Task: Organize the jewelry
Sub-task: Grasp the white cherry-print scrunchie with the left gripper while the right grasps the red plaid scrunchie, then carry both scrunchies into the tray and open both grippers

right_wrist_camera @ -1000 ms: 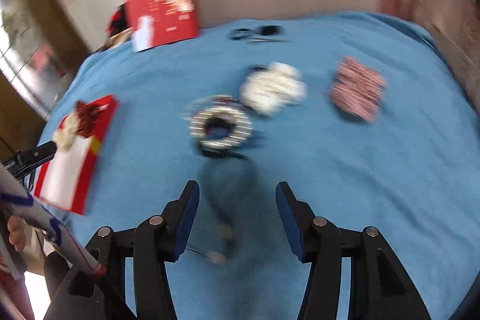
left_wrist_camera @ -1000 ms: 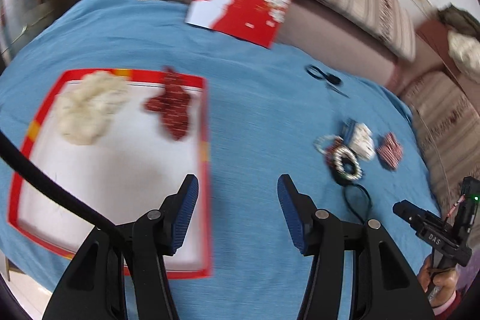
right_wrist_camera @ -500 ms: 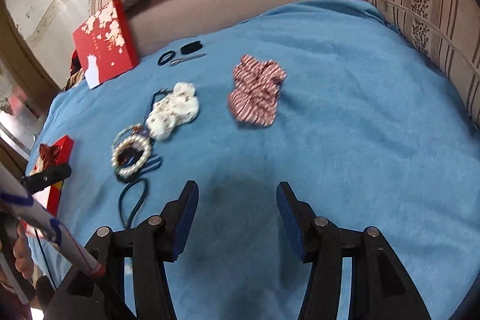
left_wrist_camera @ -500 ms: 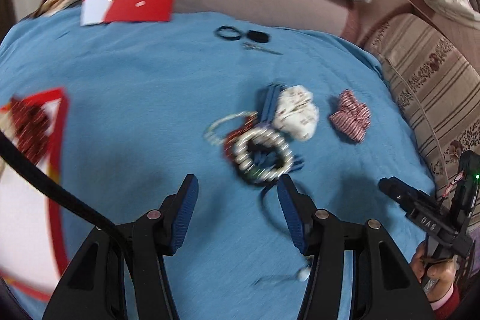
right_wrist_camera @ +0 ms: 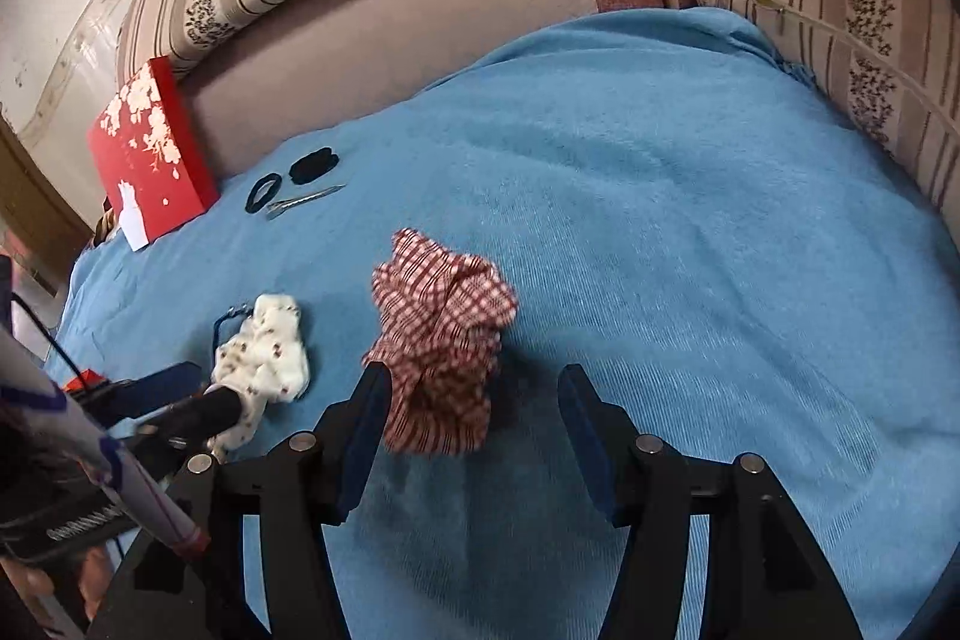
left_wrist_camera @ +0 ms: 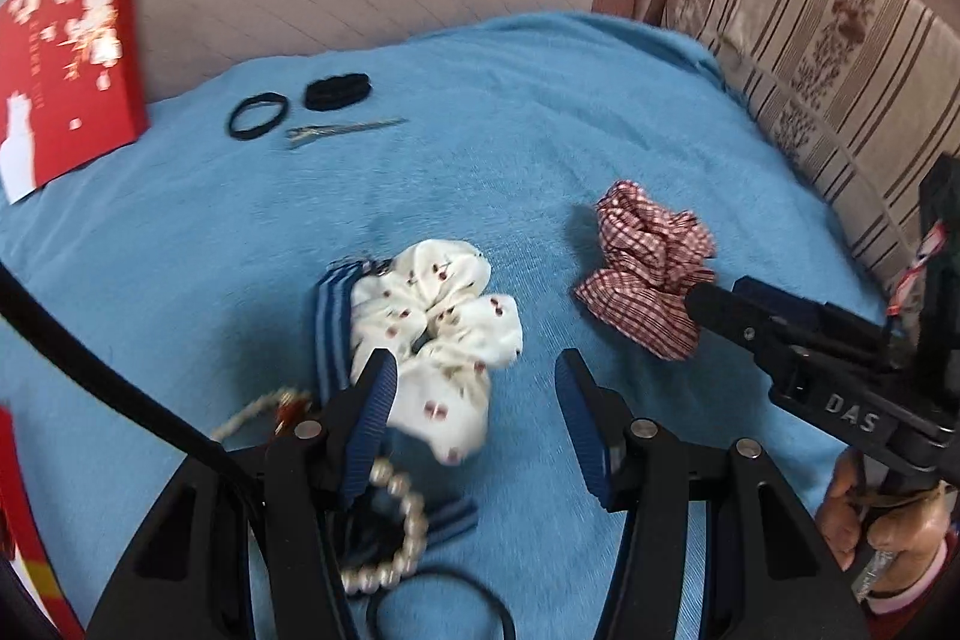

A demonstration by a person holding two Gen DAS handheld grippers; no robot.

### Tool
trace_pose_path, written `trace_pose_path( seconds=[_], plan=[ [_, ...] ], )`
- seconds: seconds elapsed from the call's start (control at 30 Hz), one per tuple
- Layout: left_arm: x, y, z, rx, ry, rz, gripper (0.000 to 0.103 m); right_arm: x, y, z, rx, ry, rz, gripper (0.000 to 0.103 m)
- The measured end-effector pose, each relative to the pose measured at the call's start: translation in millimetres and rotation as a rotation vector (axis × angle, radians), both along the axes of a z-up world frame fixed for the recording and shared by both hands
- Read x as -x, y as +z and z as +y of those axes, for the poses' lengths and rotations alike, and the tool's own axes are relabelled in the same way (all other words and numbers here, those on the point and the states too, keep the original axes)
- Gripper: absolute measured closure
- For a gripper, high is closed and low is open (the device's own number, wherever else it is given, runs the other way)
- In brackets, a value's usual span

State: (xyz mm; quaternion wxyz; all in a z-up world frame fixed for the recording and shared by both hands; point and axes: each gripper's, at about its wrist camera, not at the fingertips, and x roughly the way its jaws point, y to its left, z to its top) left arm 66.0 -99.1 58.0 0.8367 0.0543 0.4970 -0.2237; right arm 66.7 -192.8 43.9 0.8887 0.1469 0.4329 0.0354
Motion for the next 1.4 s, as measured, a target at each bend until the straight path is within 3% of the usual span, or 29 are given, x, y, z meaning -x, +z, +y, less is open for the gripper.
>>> trace_pose_path(
  seconds=[0.17, 0.2, 0.23, 0.27, 0.37, 0.57, 0.8, 0.93, 1.07, 1.4],
  plan=[
    [-15, -20, -13, -0.034, -0.025, 0.029, 0.054, -15, -8, 1, -0.015, 0.020, 0.005, 0.041],
    [-16, -25, -15, -0.044, -0.030, 0.035, 0.073, -17, -9, 2, -0.013, 0.024, 0.007, 0.042],
    [-16, -27, -17, -0.056, -0.032, 0.041, 0.099, -19, -9, 4, -0.008, 0.029, 0.007, 0.054],
    [-16, -31, -18, -0.065, -0.032, 0.055, 0.098, -21, -10, 5, -0.005, 0.033, 0.011, 0.076],
    [-10, -27, -10, -0.013, -0.019, 0.059, 0.099, -22, -12, 7, -0.006, 0.042, 0.026, 0.090],
    [27, 25, 11, 0.153, -0.014, 0.044, 0.099, 5, 13, 7, 0.002, 0.031, -0.012, 0.092],
    [86, 94, 86, 0.262, 0.053, -0.042, 0.099, 42, 60, 23, -0.028, 0.057, -0.069, 0.092],
    [113, 113, 143, 0.247, 0.135, -0.085, 0.099, 61, 81, 55, -0.042, 0.121, -0.090, 0.092],
    [136, 119, 212, 0.185, 0.249, -0.120, 0.099, 77, 94, 112, -0.047, 0.225, -0.099, 0.092],
    [163, 90, 395, 0.059, 0.611, -0.101, 0.099, 90, 88, 281, -0.069, 0.507, -0.056, 0.092]
  ],
)
